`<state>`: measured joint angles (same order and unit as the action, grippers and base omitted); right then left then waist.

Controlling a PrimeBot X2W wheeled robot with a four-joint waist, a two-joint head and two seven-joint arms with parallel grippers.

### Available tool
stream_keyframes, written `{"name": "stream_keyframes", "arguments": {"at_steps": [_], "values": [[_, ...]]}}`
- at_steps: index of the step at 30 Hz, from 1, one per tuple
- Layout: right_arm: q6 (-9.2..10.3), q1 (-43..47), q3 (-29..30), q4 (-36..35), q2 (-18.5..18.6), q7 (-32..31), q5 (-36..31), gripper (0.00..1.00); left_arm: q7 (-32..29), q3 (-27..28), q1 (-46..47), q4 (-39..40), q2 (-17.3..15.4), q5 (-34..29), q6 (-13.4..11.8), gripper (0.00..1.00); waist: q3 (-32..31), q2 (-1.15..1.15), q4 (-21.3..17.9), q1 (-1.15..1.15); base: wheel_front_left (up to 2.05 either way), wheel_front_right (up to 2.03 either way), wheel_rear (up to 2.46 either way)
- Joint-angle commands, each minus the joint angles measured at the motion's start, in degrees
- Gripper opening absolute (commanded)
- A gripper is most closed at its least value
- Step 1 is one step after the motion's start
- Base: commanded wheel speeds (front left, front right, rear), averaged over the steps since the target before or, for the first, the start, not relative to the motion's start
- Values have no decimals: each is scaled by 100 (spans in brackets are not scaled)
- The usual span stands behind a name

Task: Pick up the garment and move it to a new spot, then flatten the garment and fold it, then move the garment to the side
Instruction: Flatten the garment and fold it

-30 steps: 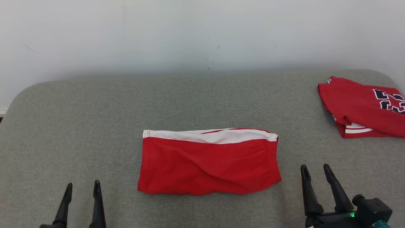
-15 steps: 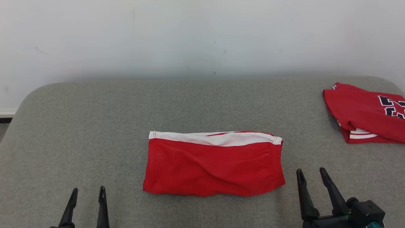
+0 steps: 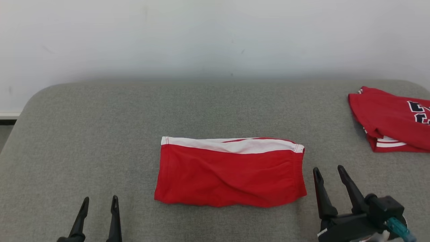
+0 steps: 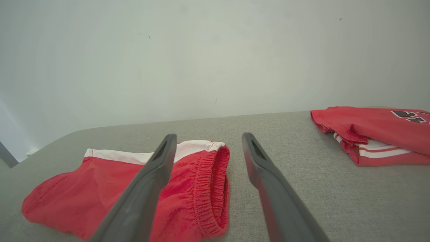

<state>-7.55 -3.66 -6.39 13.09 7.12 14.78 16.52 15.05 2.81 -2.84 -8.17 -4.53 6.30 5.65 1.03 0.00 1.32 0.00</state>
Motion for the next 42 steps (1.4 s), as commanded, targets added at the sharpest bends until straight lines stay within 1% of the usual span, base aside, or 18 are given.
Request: {"name": "stream_keyframes", "arguments": {"at_steps": [1,6,12,16,17,23,27,29,30,31,37,42], "values": [[17,-207,-11,151,88,-45,-35,100,16,-28,124,-16,30,-38,24,100,86,0,98,0,0,0,0],[17,-756,-130,738,183,-234,-87,100,16,-96,244,-30,72,-23,73,100,278,0,266,0,0,0,0],[17,-1332,-163,1743,216,-302,-120,100,17,-206,374,-92,113,-7,81,100,475,0,464,0,0,0,0],[17,-1576,-76,2429,165,-259,-107,100,16,-238,455,-161,134,15,106,100,530,0,566,0,0,0,0],[17,-1576,-76,2429,165,-259,-107,100,16,-238,455,-161,134,15,106,100,530,0,566,0,0,0,0],[17,-1898,-37,3326,96,-212,-8,100,16,-238,536,-210,146,29,128,100,576,0,635,0,0,0,0],[17,-2136,-151,3810,48,-264,75,100,17,-259,577,-266,154,26,127,100,580,0,683,0,0,0,0],[17,-2239,-227,3997,-1,-314,216,100,16,-271,607,-289,156,31,129,100,574,0,715,0,0,0,0],[17,-2280,-285,4076,-10,-335,285,54,16,-271,615,-303,156,37,132,100,569,0,726,0,0,0,0],[17,-2318,-343,4136,-5,-331,345,0,16,-262,620,-320,158,45,135,100,562,0,734,0,0,0,0],[17,-2453,-604,4327,233,-293,751,0,17,-199,530,-384,163,33,153,100,469,0,691,0,0,0,0],[17,-2348,-906,4240,736,-343,1080,0,17,-190,472,-374,164,31,163,100,374,0,606,0,0,0,0]]}}
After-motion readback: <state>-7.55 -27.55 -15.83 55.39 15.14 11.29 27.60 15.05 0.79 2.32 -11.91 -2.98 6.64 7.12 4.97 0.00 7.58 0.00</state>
